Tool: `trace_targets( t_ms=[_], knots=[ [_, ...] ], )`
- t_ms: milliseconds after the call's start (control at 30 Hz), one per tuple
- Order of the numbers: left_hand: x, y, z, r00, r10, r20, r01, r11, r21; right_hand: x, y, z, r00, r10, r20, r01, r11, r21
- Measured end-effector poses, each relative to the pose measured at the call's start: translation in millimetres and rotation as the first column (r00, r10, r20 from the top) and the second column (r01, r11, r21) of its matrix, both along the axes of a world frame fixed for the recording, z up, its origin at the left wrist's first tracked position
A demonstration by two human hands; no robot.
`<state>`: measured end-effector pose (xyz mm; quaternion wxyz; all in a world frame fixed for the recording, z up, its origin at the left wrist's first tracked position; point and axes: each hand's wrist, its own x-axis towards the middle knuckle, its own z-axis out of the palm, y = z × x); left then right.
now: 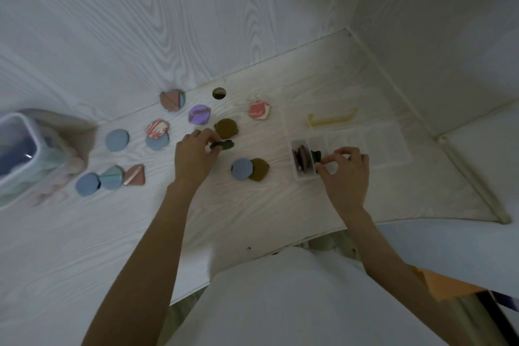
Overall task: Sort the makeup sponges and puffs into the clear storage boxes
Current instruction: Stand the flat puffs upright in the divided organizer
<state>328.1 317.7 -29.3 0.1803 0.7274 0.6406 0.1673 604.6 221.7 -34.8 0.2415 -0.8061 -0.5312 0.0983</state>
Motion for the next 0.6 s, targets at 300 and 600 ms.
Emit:
trace_targets(
  t_ms=[300, 600],
  knots=[
    [100.6, -11.4, 40.0, 0.88, -0.293, 0.373, 0.279, 0.956, 0.093, -5.5, 2.1, 2.9, 0.998, -0.032, 0.062, 0.033, 0.999, -0.028],
    [147.6, 13.6, 30.0, 0.82, -0.522, 0.234, 0.515, 0.852, 0.094, -5.0, -0.7, 9.5, 0.998, -0.057, 0.035, 0.056, 0.998, 0.032]
  ],
)
